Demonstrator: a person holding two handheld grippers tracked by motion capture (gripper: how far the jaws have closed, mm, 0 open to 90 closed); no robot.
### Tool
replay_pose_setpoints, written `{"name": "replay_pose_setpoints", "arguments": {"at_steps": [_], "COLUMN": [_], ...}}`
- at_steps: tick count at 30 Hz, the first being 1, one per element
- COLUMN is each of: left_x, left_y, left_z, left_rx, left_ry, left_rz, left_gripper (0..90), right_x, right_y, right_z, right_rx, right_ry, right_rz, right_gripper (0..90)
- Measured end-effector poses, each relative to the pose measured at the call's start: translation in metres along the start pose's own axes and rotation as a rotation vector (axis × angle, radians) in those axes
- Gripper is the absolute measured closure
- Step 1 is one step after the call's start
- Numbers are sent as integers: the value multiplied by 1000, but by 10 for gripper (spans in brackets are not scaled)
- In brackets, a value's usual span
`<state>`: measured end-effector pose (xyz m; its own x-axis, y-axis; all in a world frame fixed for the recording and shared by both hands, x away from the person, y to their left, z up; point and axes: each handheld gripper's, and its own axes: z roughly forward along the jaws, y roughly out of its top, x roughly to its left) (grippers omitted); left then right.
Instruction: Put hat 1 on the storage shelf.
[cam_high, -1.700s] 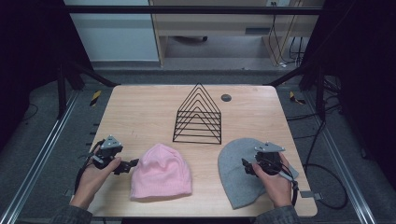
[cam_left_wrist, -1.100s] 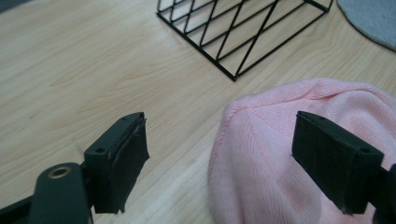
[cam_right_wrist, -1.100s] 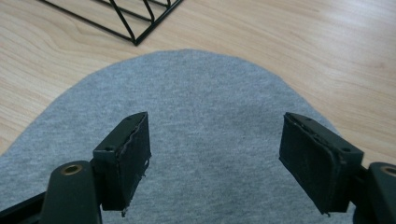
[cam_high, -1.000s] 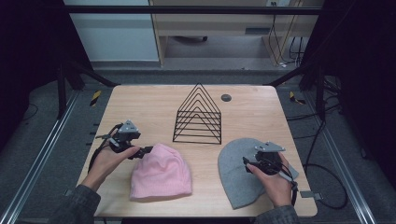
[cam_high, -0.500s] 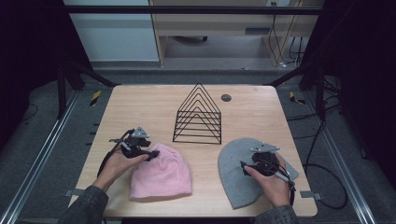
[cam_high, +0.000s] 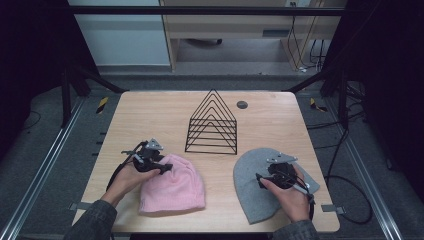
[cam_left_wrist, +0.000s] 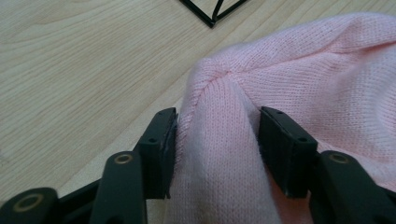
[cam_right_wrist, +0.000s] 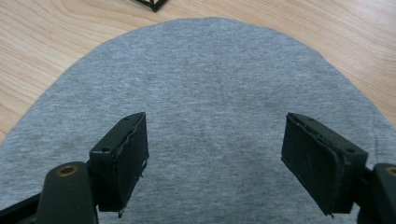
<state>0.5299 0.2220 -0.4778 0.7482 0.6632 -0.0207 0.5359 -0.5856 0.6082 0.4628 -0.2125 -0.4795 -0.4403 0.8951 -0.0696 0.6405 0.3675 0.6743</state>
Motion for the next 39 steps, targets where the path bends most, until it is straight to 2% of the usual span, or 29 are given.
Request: {"name": "replay_pose_setpoints", "arguments": {"at_steps": [2, 5, 6, 9, 12, 19, 23, 33, 39], "left_x": [-1, -3, -3, -5, -5, -5, -7, -13, -17], "left_y": [0, 1, 1, 2, 0, 0, 0, 0, 3], "left_z": [1, 1, 1, -1, -2, -10, -18, -42, -60], "left_rx": [5, 11, 10, 16, 3, -36, -73, -163, -218], "left_ry": [-6, -17, -20, -23, -19, 5, 23, 73, 94], "left_rz": [2, 6, 12, 15, -2, -10, -9, 27, 32], "left_gripper": [493, 558, 617, 711, 734, 755, 759, 762, 766], "right_x": [0, 0, 0, 0, 0, 0, -1, -1, -2], "right_y": [0, 0, 0, 1, 1, 0, 1, 1, 1], "right_z": [0, 0, 0, -1, -1, -2, -3, -4, -5], "right_rx": [-1, -2, -5, -9, -11, -16, -22, -29, -35], "right_ry": [2, 1, 3, 9, 4, 1, 1, -7, -8], "right_rz": [4, 7, 10, 16, 13, 17, 27, 32, 40], "right_gripper": [228, 228, 228, 229, 228, 227, 228, 228, 230]}}
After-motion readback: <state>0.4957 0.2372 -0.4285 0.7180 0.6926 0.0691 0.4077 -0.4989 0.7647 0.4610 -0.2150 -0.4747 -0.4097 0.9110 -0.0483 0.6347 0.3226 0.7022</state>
